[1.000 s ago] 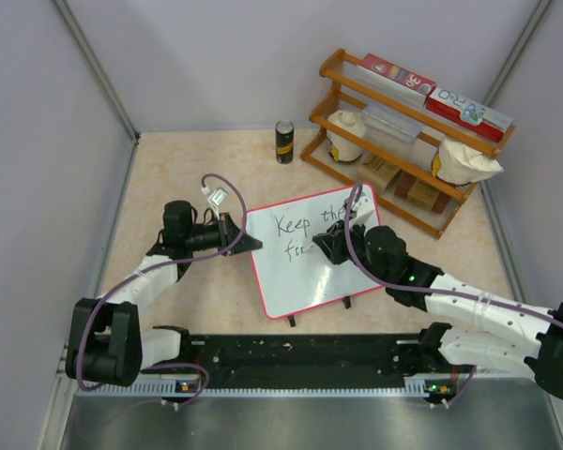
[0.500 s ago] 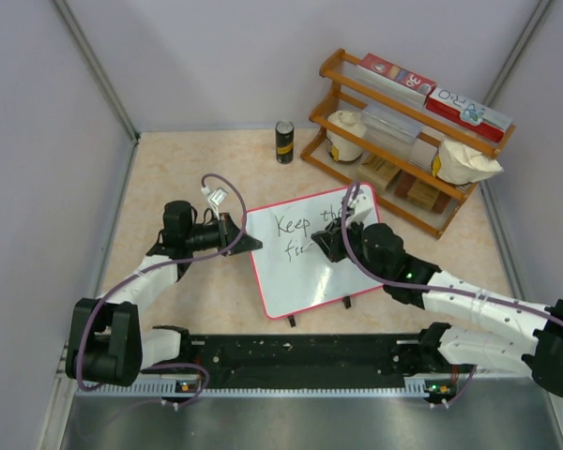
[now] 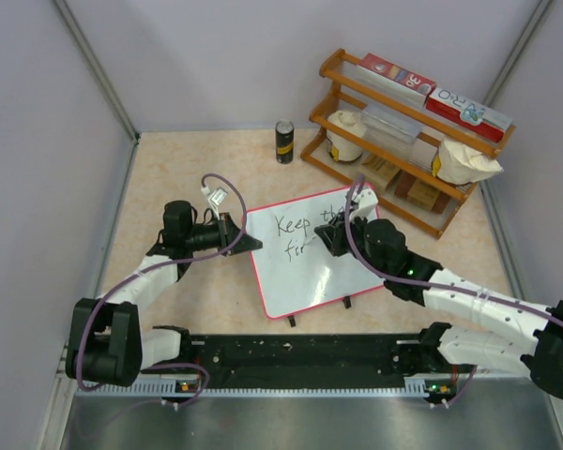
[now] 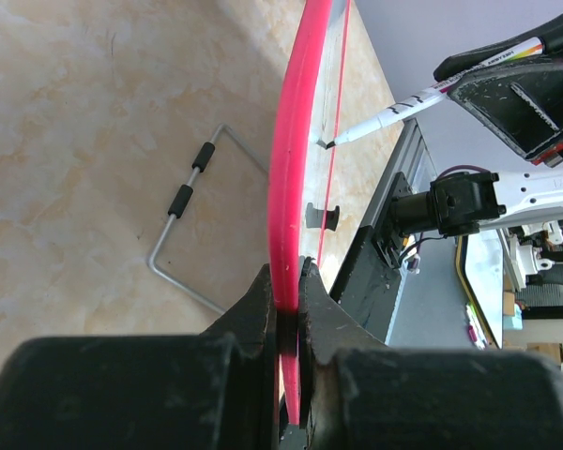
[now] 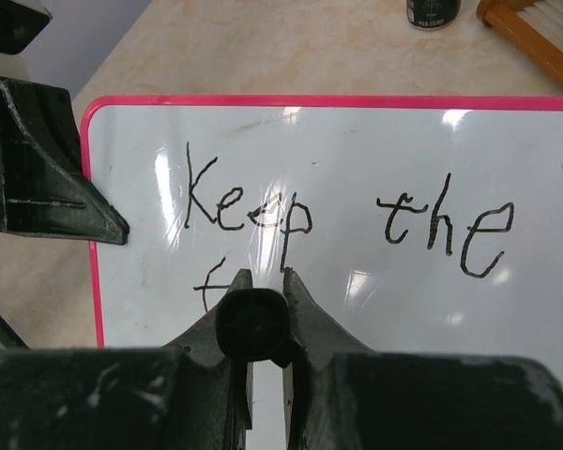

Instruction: Write a sentence on the whiteboard

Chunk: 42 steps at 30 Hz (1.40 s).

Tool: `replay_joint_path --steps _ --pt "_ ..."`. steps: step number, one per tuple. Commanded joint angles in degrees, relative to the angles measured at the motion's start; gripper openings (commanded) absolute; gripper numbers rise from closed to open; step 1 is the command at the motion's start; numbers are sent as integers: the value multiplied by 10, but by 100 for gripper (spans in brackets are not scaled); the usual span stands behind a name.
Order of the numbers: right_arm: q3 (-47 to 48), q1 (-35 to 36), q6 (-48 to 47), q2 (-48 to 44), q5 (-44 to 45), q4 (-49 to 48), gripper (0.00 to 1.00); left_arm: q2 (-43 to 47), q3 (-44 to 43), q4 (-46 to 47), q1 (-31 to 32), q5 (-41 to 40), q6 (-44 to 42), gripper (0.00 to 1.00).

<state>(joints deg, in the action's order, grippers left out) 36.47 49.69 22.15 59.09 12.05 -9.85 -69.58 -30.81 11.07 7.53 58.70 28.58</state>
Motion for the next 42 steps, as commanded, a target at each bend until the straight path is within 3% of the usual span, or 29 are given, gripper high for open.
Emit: replay_joint_path --steps 1,16,42 --pt "14 -14 -9 6 28 11 0 0 10 -20 -1 -57 -65 0" --pt "-28 -14 -1 -28 24 34 0 -1 11 -19 -1 -57 -64 0" --pt "4 -22 12 -64 2 30 0 -1 11 -18 -1 -57 -64 0"
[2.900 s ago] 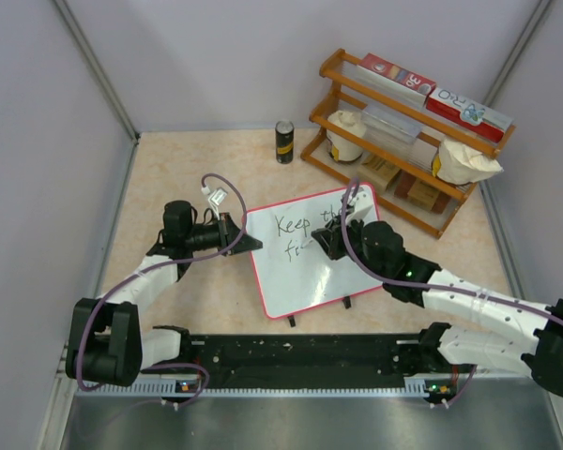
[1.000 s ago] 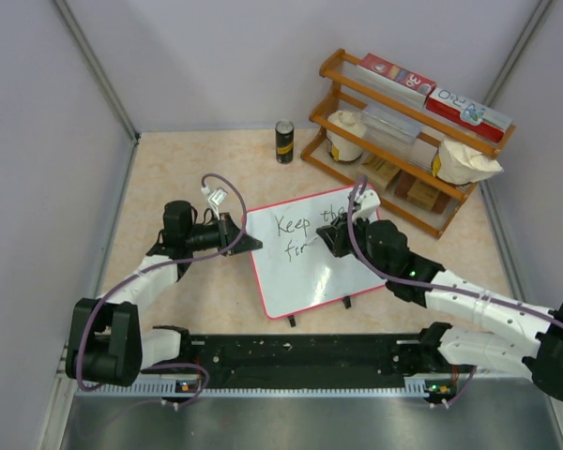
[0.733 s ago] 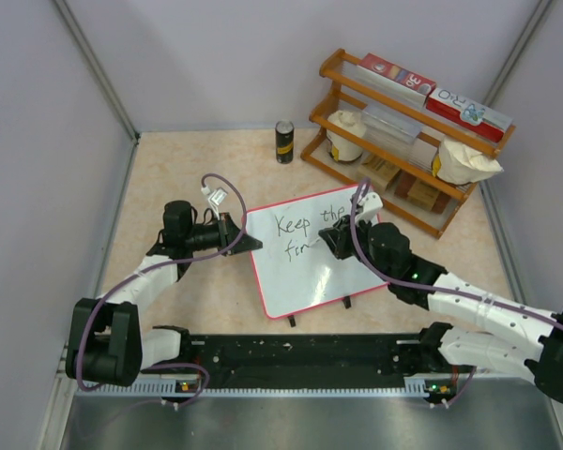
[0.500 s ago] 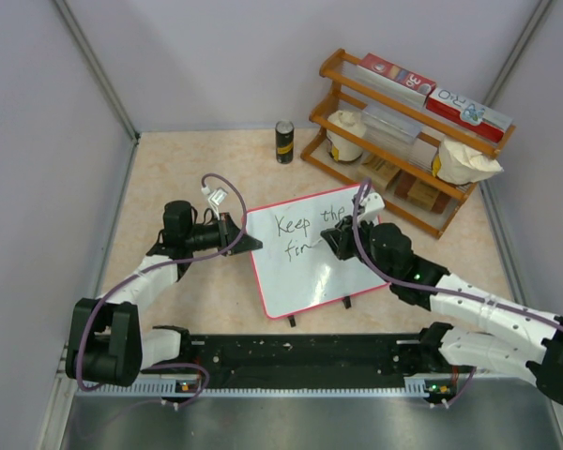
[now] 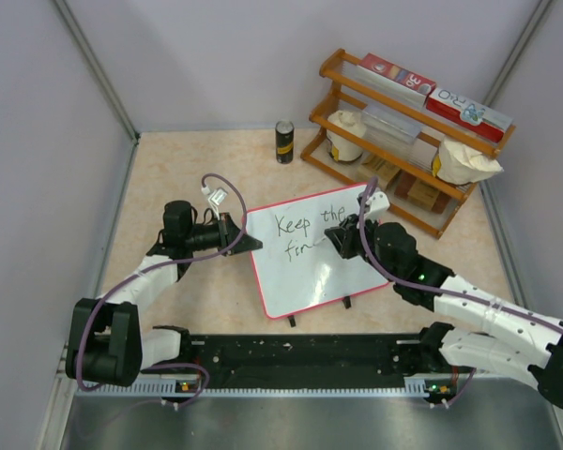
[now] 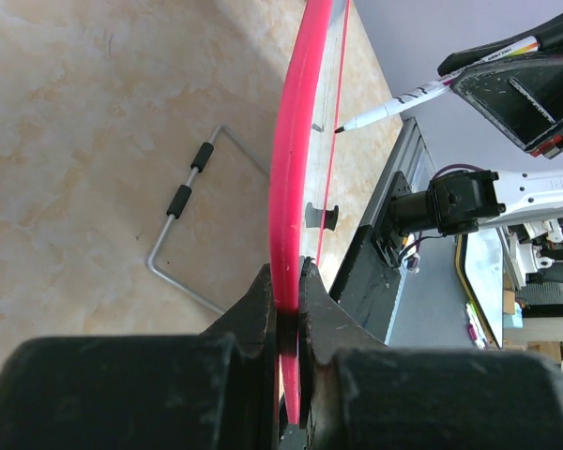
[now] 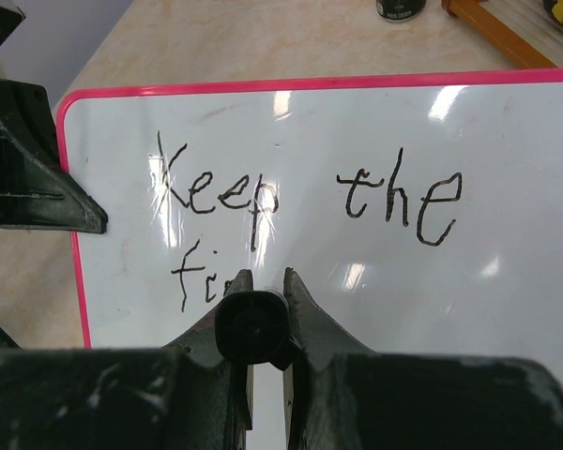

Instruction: Write a sentence on the whiteboard

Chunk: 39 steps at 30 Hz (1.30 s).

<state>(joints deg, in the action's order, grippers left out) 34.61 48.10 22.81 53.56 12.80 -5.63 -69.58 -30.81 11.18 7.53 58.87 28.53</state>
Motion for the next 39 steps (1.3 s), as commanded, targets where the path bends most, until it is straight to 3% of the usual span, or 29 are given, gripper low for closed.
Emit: replay_joint_path --steps 1,11,30,39 --pt "24 -6 5 -3 -8 -13 0 -3 10 -20 -1 -59 -64 0" --pt "15 -5 11 29 -29 -27 0 -1 10 -19 -1 -58 -64 0" --pt "19 -36 12 18 16 -1 0 -3 10 -20 -1 -59 -64 0" --pt "30 -36 10 29 -20 -18 0 -1 12 -19 -1 -58 -64 0"
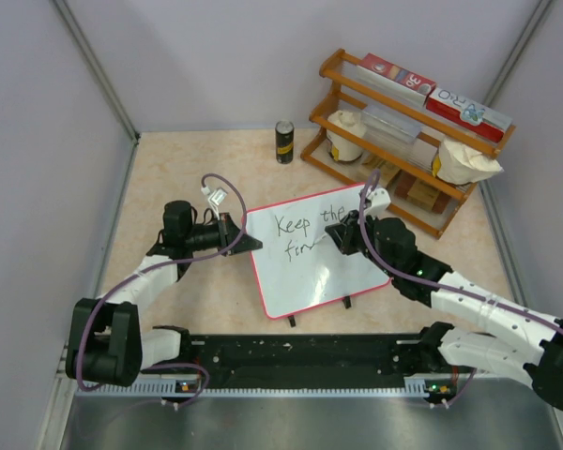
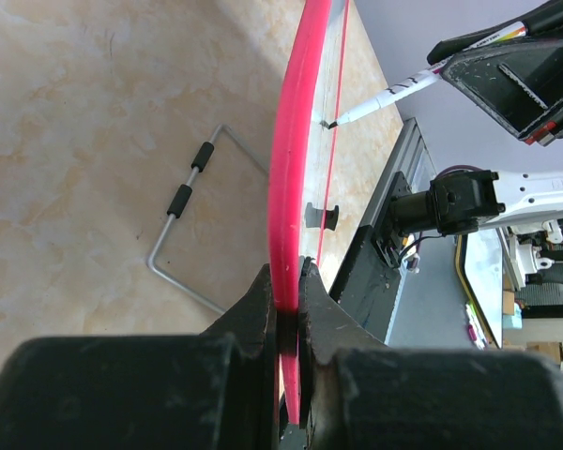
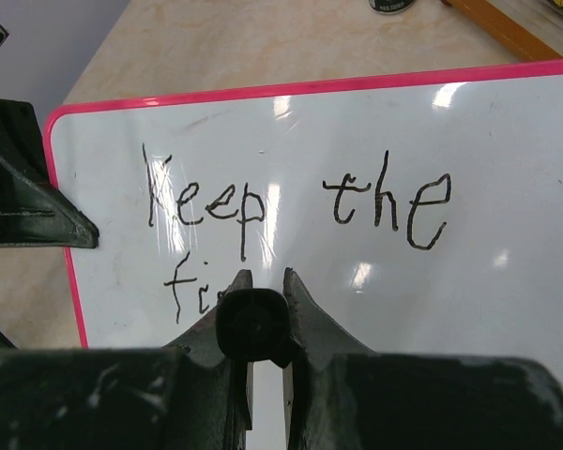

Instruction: Write a sentence on the whiteboard

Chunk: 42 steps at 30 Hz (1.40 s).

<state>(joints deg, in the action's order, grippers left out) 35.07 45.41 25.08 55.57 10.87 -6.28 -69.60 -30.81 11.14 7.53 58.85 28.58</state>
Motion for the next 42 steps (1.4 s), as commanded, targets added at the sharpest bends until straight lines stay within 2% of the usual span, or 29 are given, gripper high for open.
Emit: replay_joint_path --steps 1,25,42 --pt "26 -9 -12 9 -5 -13 0 -1 11 -18 -1 -58 -64 0" --pt "3 -9 -8 5 -54 11 0 0 15 -16 -1 -59 -63 0" --pt "-11 -9 -22 -7 -41 30 0 -2 14 -16 -1 -59 -64 0"
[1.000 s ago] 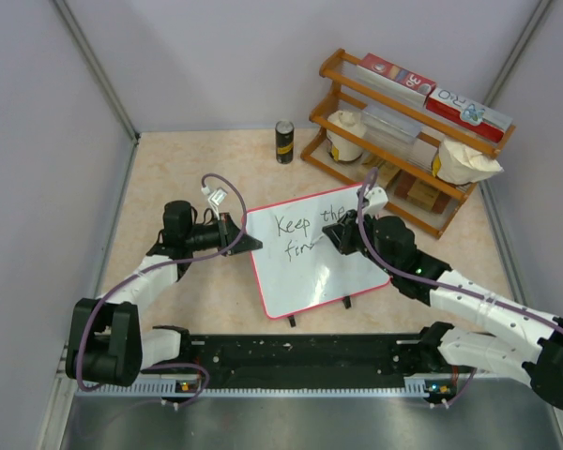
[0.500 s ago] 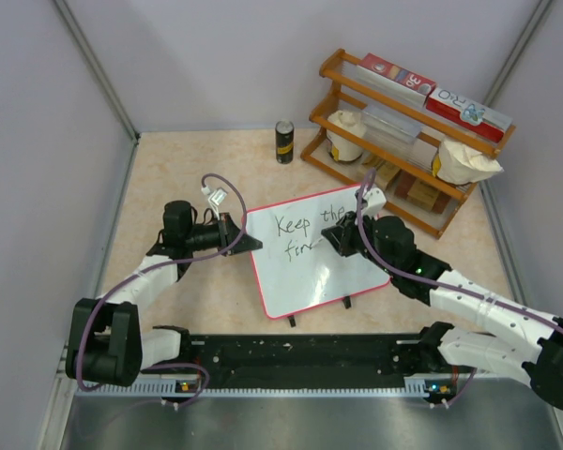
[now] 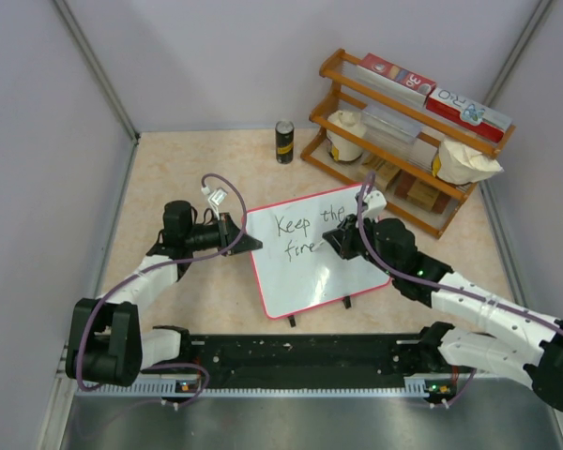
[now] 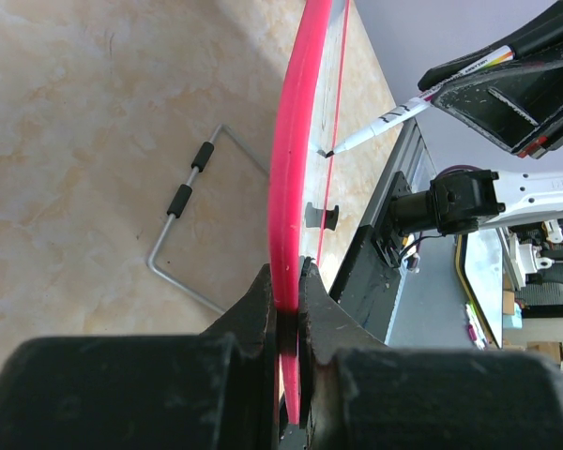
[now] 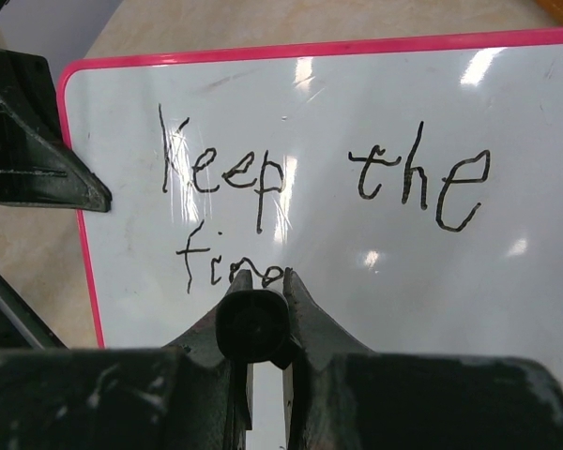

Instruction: Write a sentence on the whiteboard

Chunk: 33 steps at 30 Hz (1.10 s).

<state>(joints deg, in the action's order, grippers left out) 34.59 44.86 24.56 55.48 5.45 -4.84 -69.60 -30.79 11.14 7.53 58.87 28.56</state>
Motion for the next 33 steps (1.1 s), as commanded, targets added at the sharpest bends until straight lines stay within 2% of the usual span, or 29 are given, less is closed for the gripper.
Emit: replay_joint_path --steps 1,12,21,26,33 --pt "-7 -4 -20 -7 14 17 0 -2 13 -16 -1 -60 -64 0" --pt "3 -7 -19 -17 47 19 0 -1 13 -16 -1 -60 -64 0" --pt "36 -13 -15 -57 25 -2 0 -2 12 -16 -1 -59 -65 0" --pt "36 -14 -25 -102 68 4 0 -2 13 -17 -1 -59 -64 0" --pt "21 -44 -29 -96 84 26 0 -2 12 -20 -1 -59 -66 0"
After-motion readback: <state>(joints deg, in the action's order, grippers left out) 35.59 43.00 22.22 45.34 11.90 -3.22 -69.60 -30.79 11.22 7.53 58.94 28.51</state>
